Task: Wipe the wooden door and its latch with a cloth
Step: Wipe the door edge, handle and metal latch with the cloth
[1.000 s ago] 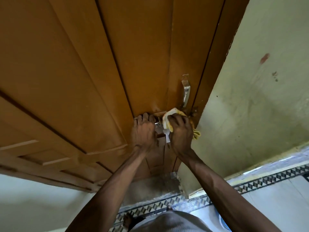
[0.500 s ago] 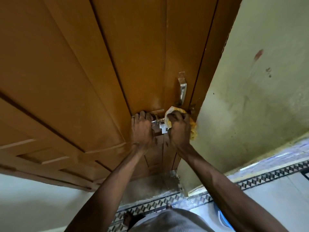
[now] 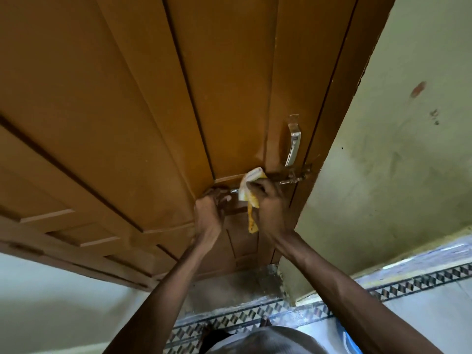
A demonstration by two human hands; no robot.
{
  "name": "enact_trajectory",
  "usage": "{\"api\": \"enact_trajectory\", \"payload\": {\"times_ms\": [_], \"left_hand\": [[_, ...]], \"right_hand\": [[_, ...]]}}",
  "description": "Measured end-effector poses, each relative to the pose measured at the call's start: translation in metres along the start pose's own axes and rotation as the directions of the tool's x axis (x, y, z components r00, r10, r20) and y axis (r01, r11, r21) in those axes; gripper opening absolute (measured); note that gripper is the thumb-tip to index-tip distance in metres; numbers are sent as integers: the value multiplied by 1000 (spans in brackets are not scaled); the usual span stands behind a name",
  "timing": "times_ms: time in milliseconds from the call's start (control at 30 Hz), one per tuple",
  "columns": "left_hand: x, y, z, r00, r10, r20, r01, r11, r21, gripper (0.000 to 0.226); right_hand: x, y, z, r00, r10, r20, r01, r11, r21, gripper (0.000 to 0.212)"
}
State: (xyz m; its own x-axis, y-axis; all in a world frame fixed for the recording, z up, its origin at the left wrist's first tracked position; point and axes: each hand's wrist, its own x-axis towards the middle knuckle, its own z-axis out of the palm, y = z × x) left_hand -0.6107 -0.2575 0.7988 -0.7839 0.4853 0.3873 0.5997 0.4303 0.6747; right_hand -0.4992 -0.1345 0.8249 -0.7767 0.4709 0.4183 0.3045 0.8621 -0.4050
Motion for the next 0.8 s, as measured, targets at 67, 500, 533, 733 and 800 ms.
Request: {"api": "enact_trajectory", "payload": {"times_ms": [67, 500, 533, 733, 800], "left_hand": [[1, -2, 0, 999, -2, 36, 5, 997, -81, 25], [18, -9, -15, 981, -31, 193, 71, 975, -209, 14], [17, -9, -17, 980, -9, 197, 56, 971, -232, 18], [18, -19, -12, 977, -57, 207, 100, 973, -206, 12], [18, -18, -12, 977, -63, 202, 106, 973, -207, 13]], "right_hand": [[2, -20, 14, 998, -40, 51, 46, 991, -127, 43], [5, -58, 34, 952, 304, 41, -301, 951, -75, 34], [6, -62, 34, 949, 311, 46, -311, 950, -24, 33], [1, -45, 37, 942, 336, 18, -336, 941, 49, 31], [-2, -51, 42, 942, 331, 64, -331, 944, -15, 36]]}}
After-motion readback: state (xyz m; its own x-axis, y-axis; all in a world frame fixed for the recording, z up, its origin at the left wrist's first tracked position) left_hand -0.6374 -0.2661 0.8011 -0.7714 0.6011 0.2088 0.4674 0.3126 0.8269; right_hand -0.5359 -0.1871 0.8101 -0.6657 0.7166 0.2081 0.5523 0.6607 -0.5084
